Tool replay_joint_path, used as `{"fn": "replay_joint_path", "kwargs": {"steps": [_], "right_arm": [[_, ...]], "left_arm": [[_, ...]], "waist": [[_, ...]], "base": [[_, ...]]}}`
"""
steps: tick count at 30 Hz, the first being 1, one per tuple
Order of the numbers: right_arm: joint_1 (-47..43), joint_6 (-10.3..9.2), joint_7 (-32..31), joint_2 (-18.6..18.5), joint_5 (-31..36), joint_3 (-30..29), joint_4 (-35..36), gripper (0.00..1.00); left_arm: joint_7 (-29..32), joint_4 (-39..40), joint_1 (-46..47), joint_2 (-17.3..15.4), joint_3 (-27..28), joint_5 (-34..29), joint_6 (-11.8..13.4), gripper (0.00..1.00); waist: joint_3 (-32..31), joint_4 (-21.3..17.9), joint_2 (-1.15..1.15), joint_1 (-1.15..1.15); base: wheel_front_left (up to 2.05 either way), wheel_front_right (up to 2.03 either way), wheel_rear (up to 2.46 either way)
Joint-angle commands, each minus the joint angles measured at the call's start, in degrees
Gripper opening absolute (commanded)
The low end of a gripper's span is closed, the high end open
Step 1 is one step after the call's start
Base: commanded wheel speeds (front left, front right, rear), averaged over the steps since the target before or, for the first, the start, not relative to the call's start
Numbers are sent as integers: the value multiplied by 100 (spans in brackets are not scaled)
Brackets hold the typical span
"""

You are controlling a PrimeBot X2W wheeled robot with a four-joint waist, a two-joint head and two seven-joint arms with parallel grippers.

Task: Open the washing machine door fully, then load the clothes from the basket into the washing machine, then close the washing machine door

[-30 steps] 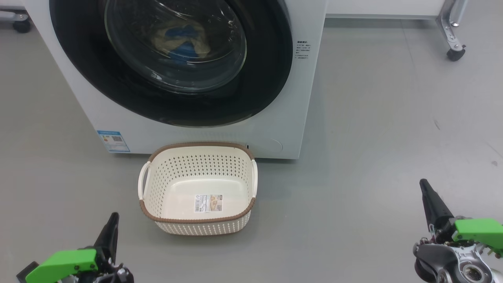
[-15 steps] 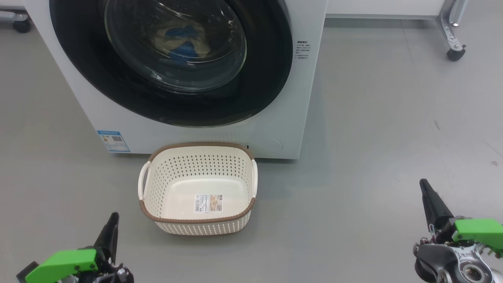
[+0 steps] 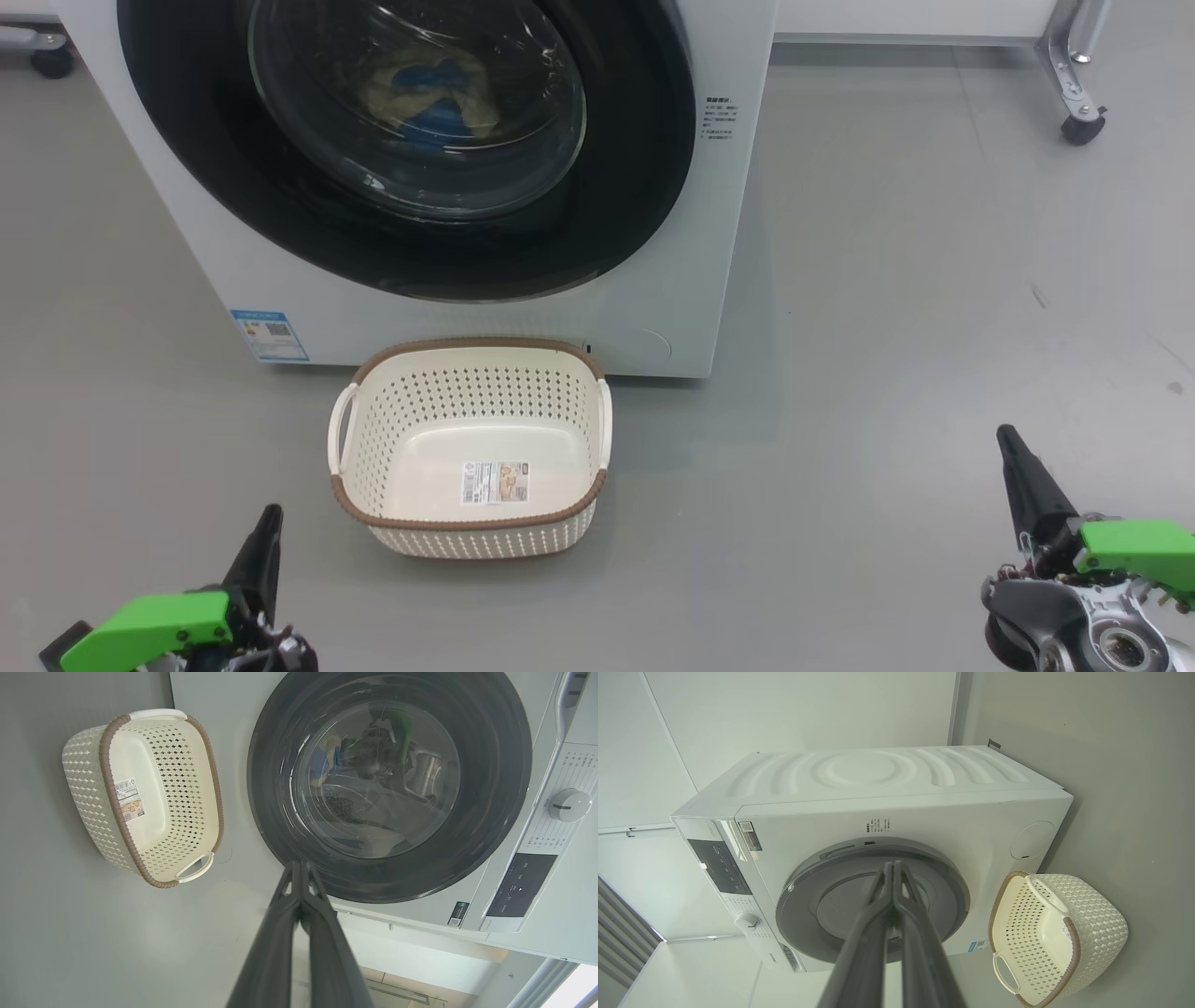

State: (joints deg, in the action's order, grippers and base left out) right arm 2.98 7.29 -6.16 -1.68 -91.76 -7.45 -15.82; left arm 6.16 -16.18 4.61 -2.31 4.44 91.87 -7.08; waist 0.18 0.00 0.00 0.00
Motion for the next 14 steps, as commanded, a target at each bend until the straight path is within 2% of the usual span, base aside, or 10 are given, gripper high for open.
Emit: {"fn": "replay_joint_path", "kwargs": {"steps": [1, 14], "right_arm": [[320, 20, -32, -120, -42, 95, 179, 0], [320, 20, -32, -120, -42, 95, 179, 0]], "left_arm": [[32, 214, 158, -56, 207, 30, -41, 0], [32, 214, 158, -56, 206, 30, -41, 0]], "waist": [[0, 0, 0, 0], [0, 0, 0, 0]], "base": [[0, 0, 0], [0, 0, 0]]}}
